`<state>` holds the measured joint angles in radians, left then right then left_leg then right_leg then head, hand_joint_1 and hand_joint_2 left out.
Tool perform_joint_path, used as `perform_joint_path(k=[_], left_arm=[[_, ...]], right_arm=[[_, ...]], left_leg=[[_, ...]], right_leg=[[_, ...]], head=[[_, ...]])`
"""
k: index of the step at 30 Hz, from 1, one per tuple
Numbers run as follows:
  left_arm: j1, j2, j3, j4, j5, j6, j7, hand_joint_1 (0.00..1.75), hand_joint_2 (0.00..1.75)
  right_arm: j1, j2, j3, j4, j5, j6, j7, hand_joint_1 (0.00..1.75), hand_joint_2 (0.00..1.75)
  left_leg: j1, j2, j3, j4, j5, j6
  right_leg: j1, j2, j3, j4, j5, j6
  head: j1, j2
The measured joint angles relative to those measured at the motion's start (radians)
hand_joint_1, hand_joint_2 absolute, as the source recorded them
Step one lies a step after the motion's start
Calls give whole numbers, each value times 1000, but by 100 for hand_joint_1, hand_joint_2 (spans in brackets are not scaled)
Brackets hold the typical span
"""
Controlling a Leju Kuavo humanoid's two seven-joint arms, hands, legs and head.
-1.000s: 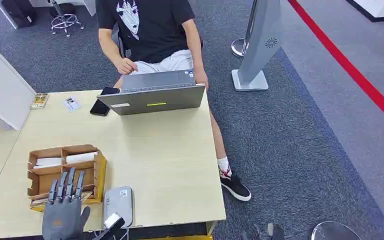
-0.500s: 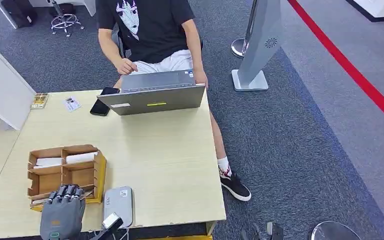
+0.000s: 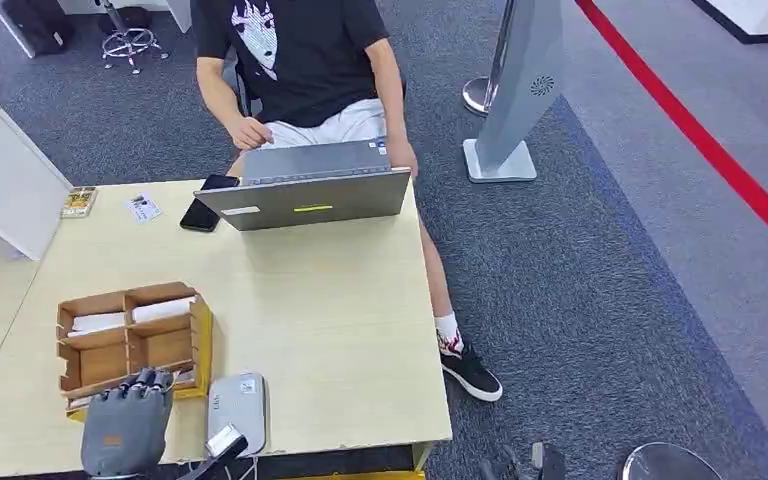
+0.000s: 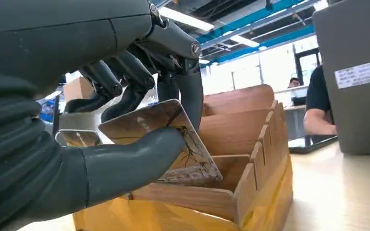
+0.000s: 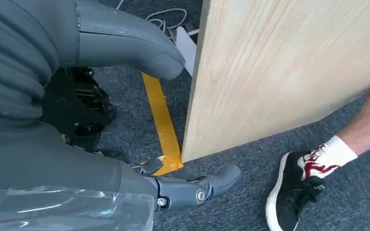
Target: Pass the card to the sensor for recognition and then transmit it.
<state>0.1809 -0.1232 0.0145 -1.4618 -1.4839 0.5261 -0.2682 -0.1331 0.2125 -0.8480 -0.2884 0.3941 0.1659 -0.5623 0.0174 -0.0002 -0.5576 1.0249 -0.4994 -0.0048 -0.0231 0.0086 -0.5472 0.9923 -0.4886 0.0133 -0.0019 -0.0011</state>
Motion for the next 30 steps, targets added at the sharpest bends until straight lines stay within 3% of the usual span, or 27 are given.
perform_joint_path(k=[9, 11, 14, 16, 22, 25, 30], left_arm=[[-1, 8, -10, -6, 0, 0, 0, 175, 175], [-2, 19, -20, -16, -1, 10, 19, 175, 175], [-35, 76, -59, -71, -1, -11, 96, 175, 175], [-90, 134, -95, -117, -1, -52, 146, 175, 175], [-333, 245, -121, -196, 2, -236, 131, 175, 175], [-487, 296, -108, -123, 3, -287, 124, 175, 175], [-684, 346, -100, 101, -1, -295, 149, 175, 175]], right_arm=[[0, 0, 0, 0, 0, 0, 0, 0, 175], [-1, 0, 0, 0, 4, 3, 4, 0, 175], [-8, 0, 0, 0, 15, 17, 10, 0, 175], [-17, 0, 0, 1, 21, 19, 13, 0, 175], [-39, 5, 5, 2, 37, 21, 27, 0, 175], [-50, 10, 14, 2, 47, 29, 39, 0, 175], [-64, 16, 35, 5, 54, 29, 52, 0, 175]], left_leg=[[0, 0, 0, 0, 0, 0], [0, 0, 0, 0, 0, 0], [1, 0, 0, 0, 1, 0], [1, -1, 0, 0, 2, -2], [1, -4, 0, 0, 5, -2], [1, -4, 0, 0, 6, -2], [1, -4, 0, 0, 6, -2]], right_leg=[[0, 0, 0, 0, 0, 0], [0, 0, 0, 0, 0, 0], [0, 0, -1, 0, 0, 0], [0, -1, -1, 1, 1, -1], [1, -4, 0, 2, 2, -1], [1, -4, 0, 2, 3, -2], [1, -3, 0, 2, 3, -2]], head=[[0, 0], [0, 0], [0, 0], [-1, 0], [-1, 0], [-1, 0], [0, 0]])
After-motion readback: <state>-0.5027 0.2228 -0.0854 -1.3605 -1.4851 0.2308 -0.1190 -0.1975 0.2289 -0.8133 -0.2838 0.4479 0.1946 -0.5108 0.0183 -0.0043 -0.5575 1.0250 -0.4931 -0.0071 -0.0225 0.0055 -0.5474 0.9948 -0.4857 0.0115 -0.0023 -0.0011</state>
